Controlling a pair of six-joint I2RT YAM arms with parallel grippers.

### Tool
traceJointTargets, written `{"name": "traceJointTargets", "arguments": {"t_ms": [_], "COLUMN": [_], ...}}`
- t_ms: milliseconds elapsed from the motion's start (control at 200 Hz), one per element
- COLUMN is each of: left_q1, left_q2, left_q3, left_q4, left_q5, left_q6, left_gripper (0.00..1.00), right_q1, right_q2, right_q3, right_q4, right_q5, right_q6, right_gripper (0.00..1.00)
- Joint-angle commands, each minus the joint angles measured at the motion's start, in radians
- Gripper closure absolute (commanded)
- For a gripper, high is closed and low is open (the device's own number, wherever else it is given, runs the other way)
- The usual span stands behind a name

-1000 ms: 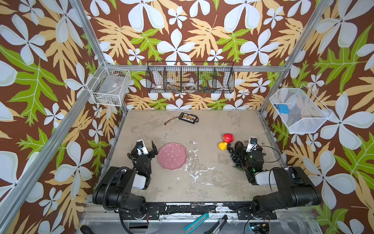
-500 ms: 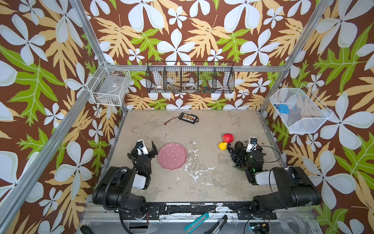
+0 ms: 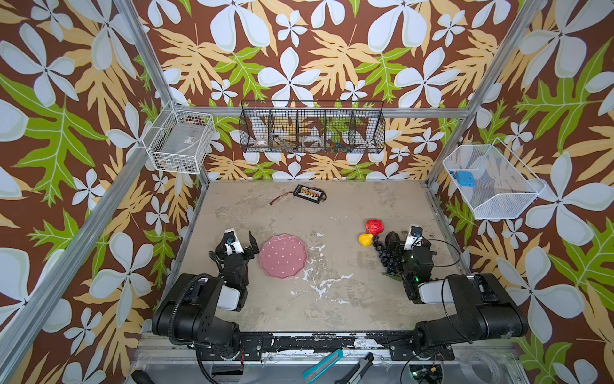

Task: Arrange fruit in a fruit bowl
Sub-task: Move the fruit bowl to the center of the table.

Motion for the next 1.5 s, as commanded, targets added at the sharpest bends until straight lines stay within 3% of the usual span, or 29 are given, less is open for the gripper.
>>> {"name": "traceJointTargets", "arguments": {"t_ms": [0,696,761,836,1006,1111,1226,1336,1411,1496], "left_q1": [0.001,0.006,0.002,-0.018,-0.132,-0.168,-0.172,-0.173,-0.173,-0.173], "left_q2": [-0.001,-0.008,-0.05,-0.132,-0.378,-0.522,-0.676,-0.765,-0.781,-0.779], "left_q3": [0.003,-0.01,-0.055,-0.098,-0.083,-0.076,-0.015,0.073,0.151,0.221], "left_q4": [0.024,0.044,0.096,0.111,-0.102,-0.18,-0.382,-0.615,-0.801,-0.963], "left_q5": [0.003,0.028,0.094,0.064,-0.036,-0.046,-0.099,-0.083,-0.047,0.045], "left_q6": [-0.007,-0.004,0.022,0.038,0.1,-0.01,-0.288,-0.523,-0.692,-0.803], "left_gripper": [0.0,0.0,0.0,0.0,0.0,0.0,0.0,0.0,0.0,0.0], "right_q1": [0.001,0.003,0.014,0.029,0.064,0.079,0.087,0.088,0.089,0.088], "right_q2": [0.002,-0.002,-0.018,-0.053,-0.21,-0.318,-0.464,-0.591,-0.652,-0.692], "right_q3": [0.001,-0.006,-0.014,-0.031,-0.003,-0.015,0.018,0.063,0.119,0.227], "right_q4": [0.025,0.033,0.039,0.039,-0.133,-0.173,-0.293,-0.403,-0.529,-0.724], "right_q5": [0.006,0.004,-0.037,-0.047,0.018,0.038,0.006,-0.051,-0.005,0.01], "right_q6": [0.005,0.002,-0.028,-0.052,-0.071,-0.061,-0.03,0.079,0.226,0.321], "right_gripper": [0.0,0.0,0.0,0.0,0.0,0.0,0.0,0.0,0.0,0.0]}}
